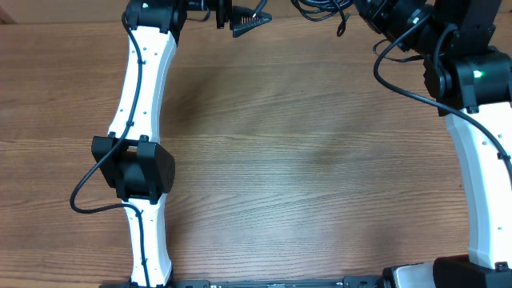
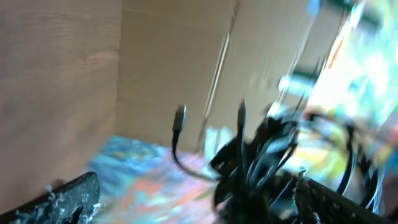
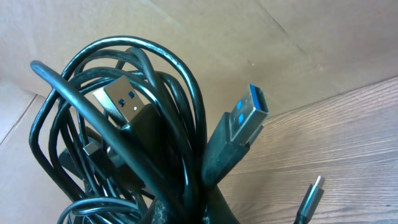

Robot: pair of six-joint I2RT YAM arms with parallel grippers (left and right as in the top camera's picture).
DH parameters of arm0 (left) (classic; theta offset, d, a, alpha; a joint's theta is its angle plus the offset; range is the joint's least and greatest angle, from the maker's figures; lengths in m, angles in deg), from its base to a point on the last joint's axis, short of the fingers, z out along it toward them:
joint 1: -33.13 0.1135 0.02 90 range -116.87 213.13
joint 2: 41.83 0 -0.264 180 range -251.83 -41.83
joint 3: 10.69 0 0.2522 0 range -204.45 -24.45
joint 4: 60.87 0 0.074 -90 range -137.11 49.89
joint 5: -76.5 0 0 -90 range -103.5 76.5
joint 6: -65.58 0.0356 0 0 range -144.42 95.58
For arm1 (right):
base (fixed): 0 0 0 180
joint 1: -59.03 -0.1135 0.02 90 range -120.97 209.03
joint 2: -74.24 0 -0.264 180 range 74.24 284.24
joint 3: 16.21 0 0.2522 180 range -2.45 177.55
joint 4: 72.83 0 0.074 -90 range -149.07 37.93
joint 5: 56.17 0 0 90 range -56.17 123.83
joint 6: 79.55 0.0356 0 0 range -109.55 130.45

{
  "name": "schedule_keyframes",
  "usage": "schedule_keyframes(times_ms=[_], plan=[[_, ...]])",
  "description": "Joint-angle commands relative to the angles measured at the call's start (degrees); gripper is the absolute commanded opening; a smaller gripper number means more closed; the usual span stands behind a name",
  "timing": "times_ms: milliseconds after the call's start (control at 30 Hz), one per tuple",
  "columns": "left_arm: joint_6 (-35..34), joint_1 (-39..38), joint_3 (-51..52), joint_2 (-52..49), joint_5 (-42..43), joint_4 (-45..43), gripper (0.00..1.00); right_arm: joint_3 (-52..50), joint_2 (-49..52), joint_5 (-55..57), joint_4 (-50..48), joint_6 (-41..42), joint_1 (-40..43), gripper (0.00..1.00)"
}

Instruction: Untangle cables

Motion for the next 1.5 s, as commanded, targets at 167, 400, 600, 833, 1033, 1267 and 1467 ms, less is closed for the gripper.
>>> schedule_keyframes(times_ms=[167,400,600,833,1033,1267,1467], plan=[[-32.11,0.42,-1.01,-0.42,-7.30,-0.20,1.00,2.08,-1.84,-0.28,0.44,0.24,0.26,0.04],[-30.05,-0.46,-1.01,-0.44,-12.76,-0.31,0.72,2.05,-1.81,0.76,1.68,0.17,0.26,0.04],[5.03,-2.40,-1.01,-0.44,-12.04,-10.14,0.96,2.05,-1.81,0.76,1.68,0.15,0.26,0.04],[57.13,-5.95,-1.01,-0.44,7.54,-15.15,1.00,2.05,-1.81,0.83,2.71,-1.79,0.26,0.04],[64.74,-5.29,-1.01,-0.46,10.91,-17.35,1.00,2.05,-1.81,1.18,3.02,-2.82,0.37,0.04],[59.95,-1.60,-1.01,-0.46,10.91,-17.31,1.00,2.05,-1.79,1.11,2.99,-2.34,3.82,0.04],[59.58,-1.53,-1.01,-0.46,10.91,-17.33,1.00,2.05,-1.79,-0.33,2.93,-2.16,5.09,0.04]])
